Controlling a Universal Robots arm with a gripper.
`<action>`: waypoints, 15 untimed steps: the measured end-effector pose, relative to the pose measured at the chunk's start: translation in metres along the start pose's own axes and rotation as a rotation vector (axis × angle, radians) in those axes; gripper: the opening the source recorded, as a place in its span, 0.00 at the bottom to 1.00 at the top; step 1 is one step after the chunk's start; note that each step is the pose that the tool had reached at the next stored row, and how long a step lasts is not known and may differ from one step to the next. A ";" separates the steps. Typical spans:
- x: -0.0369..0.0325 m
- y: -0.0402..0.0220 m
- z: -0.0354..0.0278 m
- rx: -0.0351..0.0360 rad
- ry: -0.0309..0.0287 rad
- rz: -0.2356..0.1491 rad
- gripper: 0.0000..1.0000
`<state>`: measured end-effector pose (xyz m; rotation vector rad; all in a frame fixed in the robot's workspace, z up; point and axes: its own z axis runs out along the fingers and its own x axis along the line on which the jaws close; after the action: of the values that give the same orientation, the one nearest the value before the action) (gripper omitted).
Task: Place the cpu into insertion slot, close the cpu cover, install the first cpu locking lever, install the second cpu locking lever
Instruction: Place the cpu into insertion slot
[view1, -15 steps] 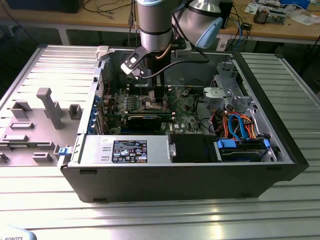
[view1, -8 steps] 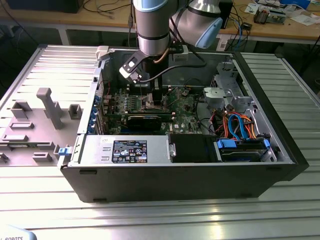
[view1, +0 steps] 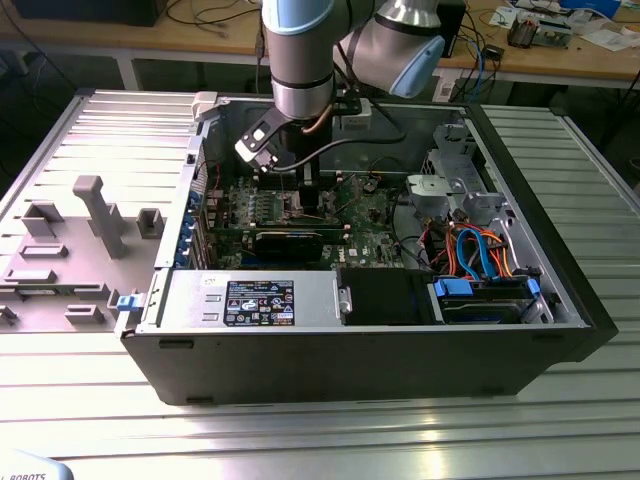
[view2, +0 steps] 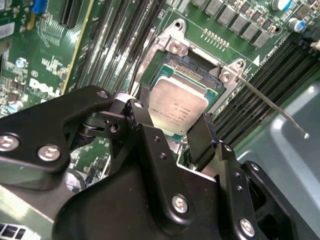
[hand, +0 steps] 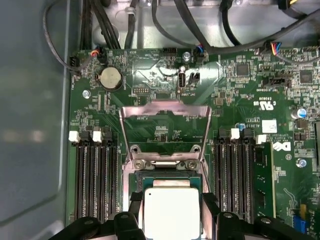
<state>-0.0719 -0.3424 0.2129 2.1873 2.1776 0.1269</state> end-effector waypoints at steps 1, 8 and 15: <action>0.0001 -0.0005 0.0011 -0.0001 0.0001 0.000 0.54; 0.0021 -0.0014 0.0100 0.0003 0.0016 -0.019 0.54; 0.0033 -0.0011 0.0146 0.0002 0.0003 -0.008 0.54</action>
<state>-0.0717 -0.3388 0.1983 2.1788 2.1861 0.1266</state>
